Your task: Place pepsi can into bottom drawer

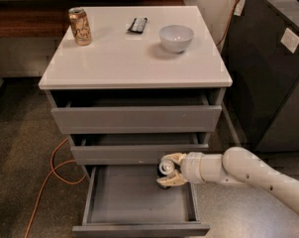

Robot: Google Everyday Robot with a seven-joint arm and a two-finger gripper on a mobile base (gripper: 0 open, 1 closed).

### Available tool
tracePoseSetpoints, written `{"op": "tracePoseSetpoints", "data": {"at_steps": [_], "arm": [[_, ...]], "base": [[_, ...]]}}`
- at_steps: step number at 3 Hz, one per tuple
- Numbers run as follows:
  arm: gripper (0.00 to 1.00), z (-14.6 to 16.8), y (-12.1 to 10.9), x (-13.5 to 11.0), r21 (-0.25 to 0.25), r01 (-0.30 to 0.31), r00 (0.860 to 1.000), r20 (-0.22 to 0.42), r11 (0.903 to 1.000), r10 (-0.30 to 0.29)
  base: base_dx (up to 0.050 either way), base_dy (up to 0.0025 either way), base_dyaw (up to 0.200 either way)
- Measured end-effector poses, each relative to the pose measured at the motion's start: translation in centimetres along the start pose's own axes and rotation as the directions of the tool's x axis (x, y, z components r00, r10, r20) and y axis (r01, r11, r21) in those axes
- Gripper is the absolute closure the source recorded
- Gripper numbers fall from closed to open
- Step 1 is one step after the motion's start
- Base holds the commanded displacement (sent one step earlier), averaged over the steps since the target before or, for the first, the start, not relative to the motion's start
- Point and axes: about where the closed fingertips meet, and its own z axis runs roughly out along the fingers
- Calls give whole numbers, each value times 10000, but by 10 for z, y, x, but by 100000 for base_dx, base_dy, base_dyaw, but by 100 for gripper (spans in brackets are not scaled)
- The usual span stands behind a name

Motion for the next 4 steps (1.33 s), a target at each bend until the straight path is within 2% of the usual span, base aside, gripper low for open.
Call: {"op": "tracePoseSetpoints", "data": {"at_steps": [1, 2, 4], "arm": [[100, 21, -3, 28, -116, -501, 9986, -188, 9987, 499], [100, 38, -6, 47, -35, -693, 9970, -350, 9976, 692], [100, 85, 0, 87, 138, -921, 9957, -125, 9957, 923]], "base": [[0, 0, 0], [0, 0, 0], [0, 0, 0]]}}
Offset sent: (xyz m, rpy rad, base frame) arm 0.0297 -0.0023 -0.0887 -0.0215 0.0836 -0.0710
